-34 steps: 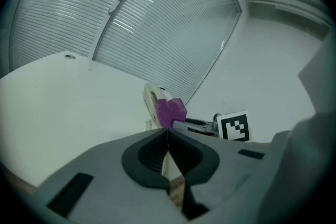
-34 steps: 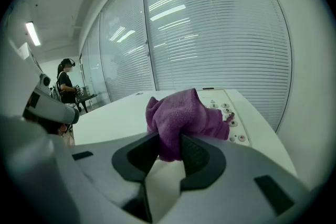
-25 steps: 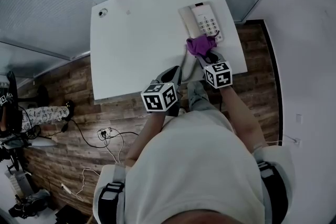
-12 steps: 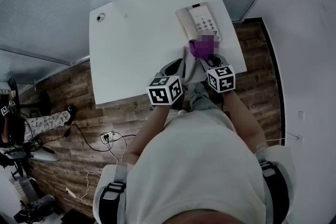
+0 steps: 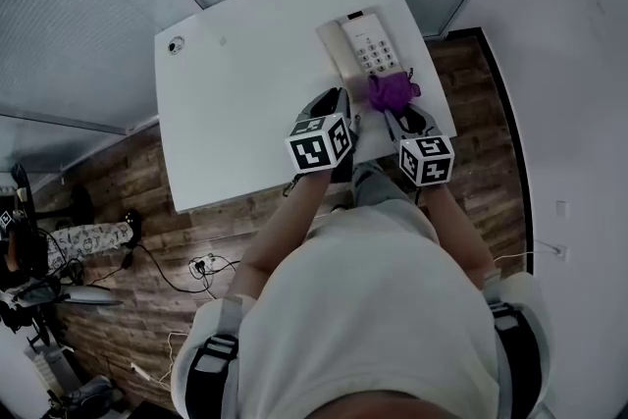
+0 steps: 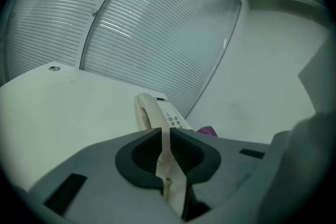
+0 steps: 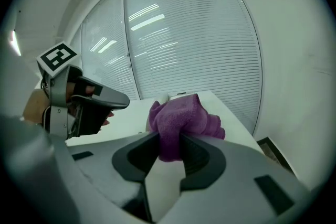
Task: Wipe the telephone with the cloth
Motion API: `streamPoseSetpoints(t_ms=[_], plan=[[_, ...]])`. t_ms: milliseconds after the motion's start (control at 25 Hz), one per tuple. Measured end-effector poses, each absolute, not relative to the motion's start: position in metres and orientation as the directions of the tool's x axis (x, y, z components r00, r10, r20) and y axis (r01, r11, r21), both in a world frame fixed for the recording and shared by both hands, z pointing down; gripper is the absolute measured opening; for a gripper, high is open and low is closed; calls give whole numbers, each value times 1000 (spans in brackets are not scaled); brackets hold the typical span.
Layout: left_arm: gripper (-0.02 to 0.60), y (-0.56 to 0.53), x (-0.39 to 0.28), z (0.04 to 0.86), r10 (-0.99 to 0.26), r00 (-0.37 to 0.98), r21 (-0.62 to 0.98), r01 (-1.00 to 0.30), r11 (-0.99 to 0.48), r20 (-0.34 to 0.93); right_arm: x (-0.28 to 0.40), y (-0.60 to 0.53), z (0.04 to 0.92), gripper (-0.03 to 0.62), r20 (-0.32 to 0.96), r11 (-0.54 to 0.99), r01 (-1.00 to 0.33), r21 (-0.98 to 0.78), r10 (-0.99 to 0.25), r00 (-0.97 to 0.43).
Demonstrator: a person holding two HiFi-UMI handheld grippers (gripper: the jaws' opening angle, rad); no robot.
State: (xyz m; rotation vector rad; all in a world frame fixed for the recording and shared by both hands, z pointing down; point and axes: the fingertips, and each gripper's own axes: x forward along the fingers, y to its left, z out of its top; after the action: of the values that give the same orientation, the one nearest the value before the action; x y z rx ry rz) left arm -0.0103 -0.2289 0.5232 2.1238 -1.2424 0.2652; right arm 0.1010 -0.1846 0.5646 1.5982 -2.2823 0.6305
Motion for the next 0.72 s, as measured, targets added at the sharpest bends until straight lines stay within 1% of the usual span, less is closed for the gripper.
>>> streamPoseSetpoints(t_ms=[80, 120, 160, 200, 400, 600, 720], plan=[[26, -240, -5, 526, -706, 519, 434, -841, -323, 481, 104, -189, 562, 124, 461, 284, -941, -187, -820, -339], [64, -246, -2, 527, -704, 519, 434, -842, -322, 485, 105, -191, 561, 124, 457, 281, -941, -188, -823, -337], [152, -252, 2, 529, -699, 519, 434, -842, -320, 491, 106, -194, 559, 124, 454, 279, -941, -190, -825, -336], [177, -257, 5, 531, -697, 516, 431, -845, -318, 498, 107, -197, 557, 124, 449, 276, -942, -193, -828, -335], [227, -284, 13, 542, -703, 468, 391, -875, -285, 535, 112, -212, 550, 124, 430, 257, -945, -205, -843, -323], [273, -305, 20, 557, -709, 404, 333, -910, -247, 578, 124, -221, 554, 124, 436, 224, -952, -210, -850, -296], [290, -315, 22, 562, -723, 356, 286, -931, -225, 592, 129, -224, 558, 124, 445, 209, -954, -215, -849, -286]])
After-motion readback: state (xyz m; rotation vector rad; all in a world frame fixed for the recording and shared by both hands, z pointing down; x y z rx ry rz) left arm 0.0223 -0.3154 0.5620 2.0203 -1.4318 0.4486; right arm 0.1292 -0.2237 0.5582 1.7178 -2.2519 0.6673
